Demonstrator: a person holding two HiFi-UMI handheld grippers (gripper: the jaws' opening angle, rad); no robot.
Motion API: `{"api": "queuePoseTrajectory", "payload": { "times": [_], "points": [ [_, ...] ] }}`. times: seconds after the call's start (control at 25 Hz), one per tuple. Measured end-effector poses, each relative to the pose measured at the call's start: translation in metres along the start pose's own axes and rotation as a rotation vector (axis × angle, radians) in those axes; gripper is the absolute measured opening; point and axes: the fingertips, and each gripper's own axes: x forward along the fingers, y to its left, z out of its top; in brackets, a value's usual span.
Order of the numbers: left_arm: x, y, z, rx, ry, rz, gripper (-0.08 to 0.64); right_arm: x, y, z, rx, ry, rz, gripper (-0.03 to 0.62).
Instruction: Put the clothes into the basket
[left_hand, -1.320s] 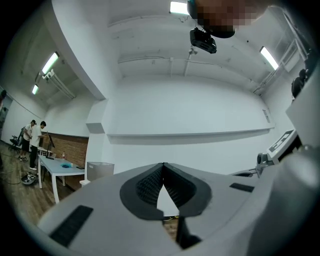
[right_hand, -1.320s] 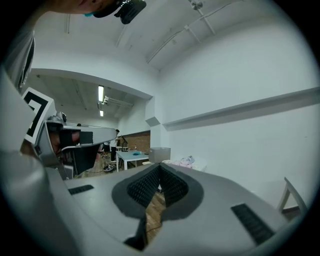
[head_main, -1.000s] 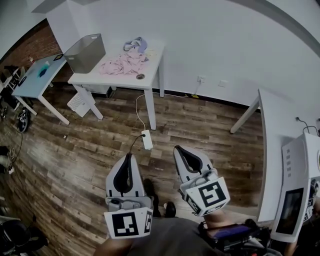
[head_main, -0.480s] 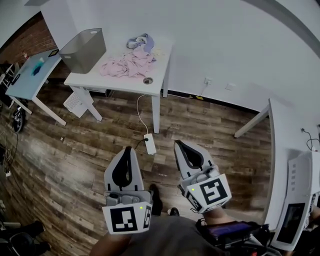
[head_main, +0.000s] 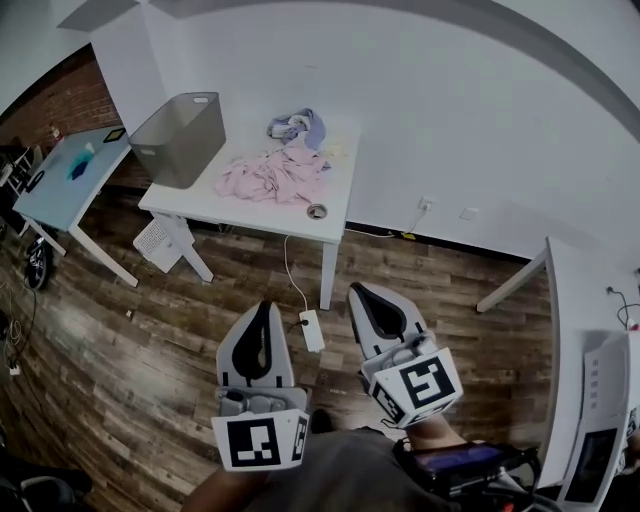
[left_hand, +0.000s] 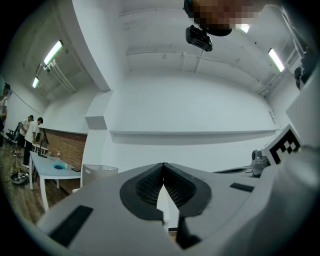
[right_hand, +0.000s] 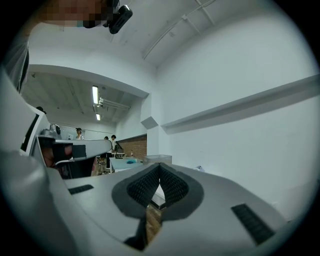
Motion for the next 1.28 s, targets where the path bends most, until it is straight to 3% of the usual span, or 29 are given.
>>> {"api": "queuePoseTrajectory", "payload": {
  "times": [0.6, 1.28],
  "points": [
    [0.068, 0.026, -0.034, -0.020, 0.054, -0.006, 0.009, 0.068, -0.038, -0.015, 0.012, 0.032, -0.010, 0.006],
    [0.245, 0.049, -0.055, 0.024, 0.103, 0.053, 0.009, 0.213, -0.150, -0.012, 0.076, 0.000, 0.074, 0.006]
  ]
}}
